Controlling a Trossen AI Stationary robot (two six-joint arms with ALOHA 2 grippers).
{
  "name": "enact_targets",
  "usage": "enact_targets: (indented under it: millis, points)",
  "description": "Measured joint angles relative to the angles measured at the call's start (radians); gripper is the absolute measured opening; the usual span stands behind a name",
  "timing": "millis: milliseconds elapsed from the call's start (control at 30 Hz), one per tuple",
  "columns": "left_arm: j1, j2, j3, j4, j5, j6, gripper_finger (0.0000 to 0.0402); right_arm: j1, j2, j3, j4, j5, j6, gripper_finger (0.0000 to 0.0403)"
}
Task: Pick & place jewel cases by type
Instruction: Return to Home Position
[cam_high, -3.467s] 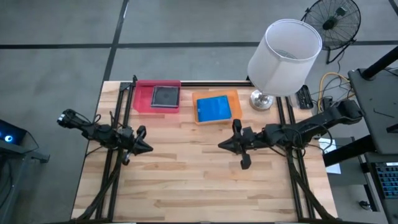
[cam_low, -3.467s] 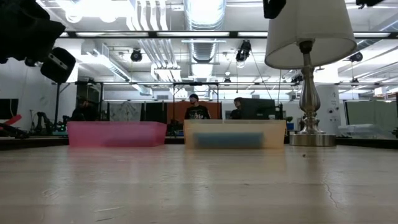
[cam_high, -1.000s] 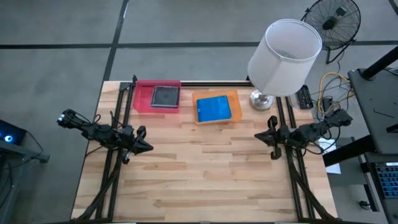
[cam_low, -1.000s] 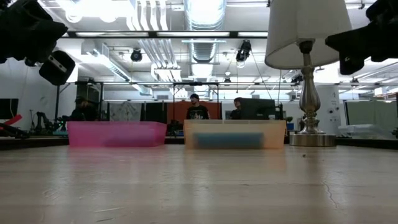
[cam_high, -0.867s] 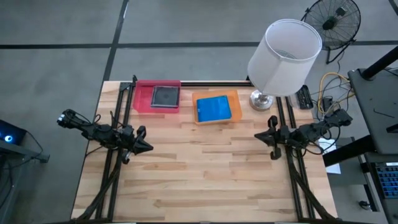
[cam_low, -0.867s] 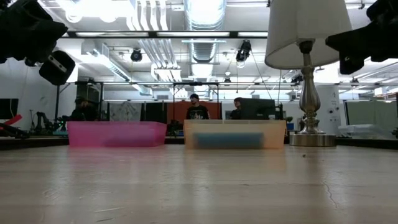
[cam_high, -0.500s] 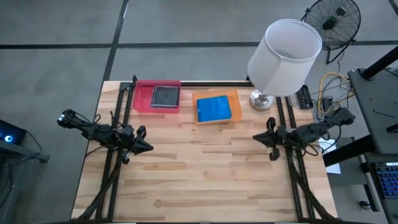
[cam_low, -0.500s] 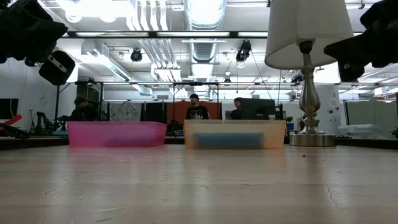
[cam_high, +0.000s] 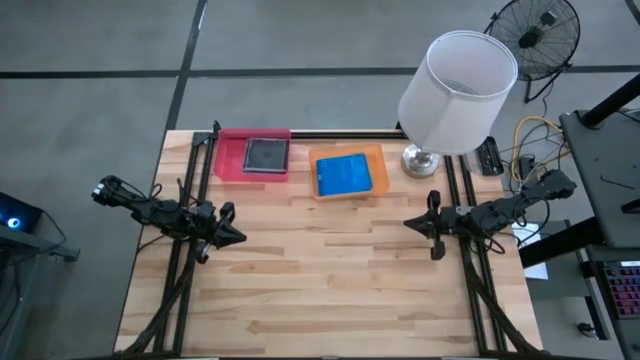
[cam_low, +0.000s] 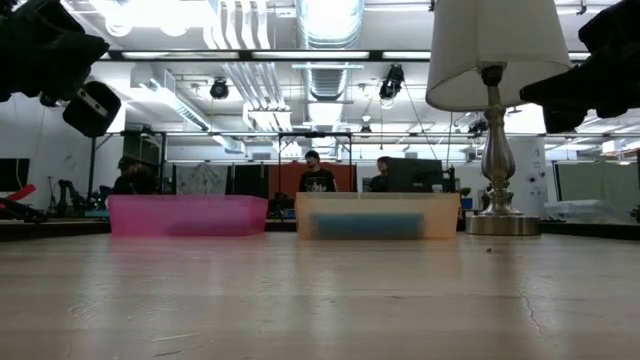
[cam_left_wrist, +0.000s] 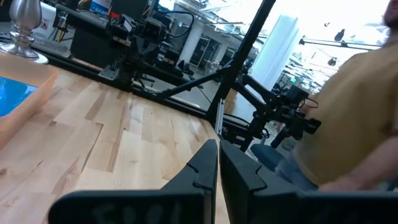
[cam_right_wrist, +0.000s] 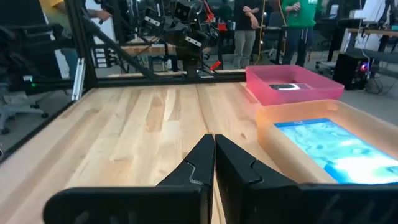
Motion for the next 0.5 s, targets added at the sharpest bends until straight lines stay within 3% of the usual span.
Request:
enact_targets:
  millis: [500]
  points:
    - [0.000,0.000,0.000,0.000,0.000,0.000,0.0000,0.000,0.002,0.000,0.000,0.000,-0.028,0.0009]
